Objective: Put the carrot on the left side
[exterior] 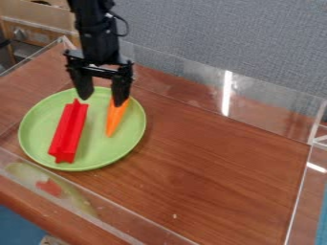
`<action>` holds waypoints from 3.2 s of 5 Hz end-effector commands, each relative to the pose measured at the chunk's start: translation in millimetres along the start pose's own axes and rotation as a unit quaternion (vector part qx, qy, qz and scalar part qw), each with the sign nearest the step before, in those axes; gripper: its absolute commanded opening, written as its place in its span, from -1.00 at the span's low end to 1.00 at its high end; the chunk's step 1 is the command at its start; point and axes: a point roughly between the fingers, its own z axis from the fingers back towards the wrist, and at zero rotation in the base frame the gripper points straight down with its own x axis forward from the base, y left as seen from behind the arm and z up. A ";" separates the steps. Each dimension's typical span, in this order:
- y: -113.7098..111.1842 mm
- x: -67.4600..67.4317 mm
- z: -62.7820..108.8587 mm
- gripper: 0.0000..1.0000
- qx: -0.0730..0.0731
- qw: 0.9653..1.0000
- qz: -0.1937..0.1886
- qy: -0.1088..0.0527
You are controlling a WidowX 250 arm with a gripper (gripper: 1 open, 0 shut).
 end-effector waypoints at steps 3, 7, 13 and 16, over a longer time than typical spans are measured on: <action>-12.2 4.5 10.4 1.00 0.015 0.999 -0.034 -0.019; 11.2 10.5 22.8 1.00 0.019 1.000 0.018 -0.003; -11.9 7.4 -13.5 1.00 0.011 0.998 0.055 0.038; -10.9 11.3 -4.6 -1.00 0.000 0.997 0.080 0.022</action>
